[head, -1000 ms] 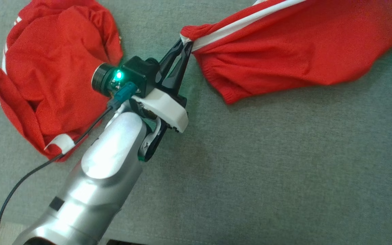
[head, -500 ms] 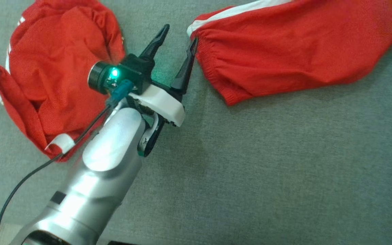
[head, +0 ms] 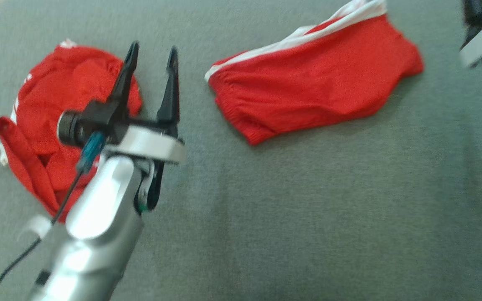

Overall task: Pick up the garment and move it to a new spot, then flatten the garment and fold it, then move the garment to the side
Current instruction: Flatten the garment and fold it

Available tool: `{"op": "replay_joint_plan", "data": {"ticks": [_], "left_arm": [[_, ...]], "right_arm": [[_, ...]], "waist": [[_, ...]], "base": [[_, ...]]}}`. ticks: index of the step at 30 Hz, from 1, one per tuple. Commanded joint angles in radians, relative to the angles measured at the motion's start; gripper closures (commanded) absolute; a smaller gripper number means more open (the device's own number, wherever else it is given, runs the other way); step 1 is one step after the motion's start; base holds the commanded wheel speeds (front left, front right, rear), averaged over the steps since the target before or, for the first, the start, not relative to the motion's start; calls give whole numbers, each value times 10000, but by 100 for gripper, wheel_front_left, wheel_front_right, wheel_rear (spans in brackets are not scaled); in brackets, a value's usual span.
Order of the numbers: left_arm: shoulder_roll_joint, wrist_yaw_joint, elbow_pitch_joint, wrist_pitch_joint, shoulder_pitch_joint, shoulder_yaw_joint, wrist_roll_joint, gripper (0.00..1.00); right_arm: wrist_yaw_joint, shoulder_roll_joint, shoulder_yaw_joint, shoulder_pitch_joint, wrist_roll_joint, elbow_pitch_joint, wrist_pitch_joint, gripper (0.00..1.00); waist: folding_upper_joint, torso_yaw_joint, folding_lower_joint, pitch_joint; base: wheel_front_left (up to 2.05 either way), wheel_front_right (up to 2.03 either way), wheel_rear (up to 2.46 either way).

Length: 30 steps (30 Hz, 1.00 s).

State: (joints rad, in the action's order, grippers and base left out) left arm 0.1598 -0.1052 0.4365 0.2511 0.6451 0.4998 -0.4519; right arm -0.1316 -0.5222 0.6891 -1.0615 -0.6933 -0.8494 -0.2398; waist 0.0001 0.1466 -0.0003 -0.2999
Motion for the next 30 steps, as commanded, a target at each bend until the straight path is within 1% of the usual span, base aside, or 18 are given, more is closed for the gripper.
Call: {"op": "replay_joint_plan", "data": {"ticks": [1, 2, 3, 4, 7, 10, 12, 17, 19, 22, 26, 30], "left_arm": [[377, -68, -482, 93, -179, -480, 84, 0], [384, -58, -609, 97, -382, -546, 83, 0], [398, -96, -890, 101, -789, -724, 135, 0], [398, -96, -890, 101, -789, -724, 135, 0], [440, -166, -1145, 103, -1445, -914, 302, 0], [375, -164, -1370, 104, -2118, -1134, 383, 0], [317, -79, -1493, 105, -2583, -1218, 476, 0], [62, 101, -1823, 105, -3710, -1610, 710, 0], [-56, 184, -2001, 105, -4128, -1769, 893, 0], [-298, 314, -2217, 106, -4699, -2076, 1047, 0], [-577, 510, -2408, 106, -5196, -2463, 1245, 0], [-762, 712, -2443, 106, -5312, -2704, 1463, 0]], "right_arm": [[9, 335, -331, 545, 118, 394, -155, 0], [9, 493, -559, 827, 237, 492, -182, 0], [9, 809, -1113, 1418, 506, 728, -207, 0], [9, 809, -1113, 1418, 506, 728, -207, 0], [9, 1363, -2308, 2446, 1104, 1315, -214, 0], [9, 2045, -3469, 3655, 1973, 1929, -216, 0], [9, 2562, -4283, 4478, 2541, 2318, -217, 0], [9, 3899, -5697, 6380, 3763, 3299, -218, 0], [9, 4231, -6021, 7008, 4132, 3584, -218, 0], [9, 4527, -6340, 7743, 4371, 3954, -184, 0], [9, 4675, -6528, 8291, 4490, 4377, -13, 0], [9, 4710, -6641, 8379, 4548, 4708, 201, 0]], "waist": [[-1, -468, 3, 666], [-1, -532, 3, 824], [-1, -630, 3, 1086], [-1, -630, 3, 1086], [-1, -787, 3, 1419], [-1, -939, 3, 1707], [-1, -1017, 3, 1883], [-1, -1211, 3, 2239], [-1, -1276, 3, 2366], [-1, -1328, 3, 2485], [-1, -1350, 3, 2495], [-1, -1255, 3, 2398]], "base": [[0, 0, 0], [0, 0, 0], [0, 0, 0], [0, 0, 0], [0, 0, 0], [0, 0, 0], [0, 0, 0], [0, 0, 0], [0, 0, 0], [0, 0, 0], [0, 0, 0], [0, 0, 0]]}}
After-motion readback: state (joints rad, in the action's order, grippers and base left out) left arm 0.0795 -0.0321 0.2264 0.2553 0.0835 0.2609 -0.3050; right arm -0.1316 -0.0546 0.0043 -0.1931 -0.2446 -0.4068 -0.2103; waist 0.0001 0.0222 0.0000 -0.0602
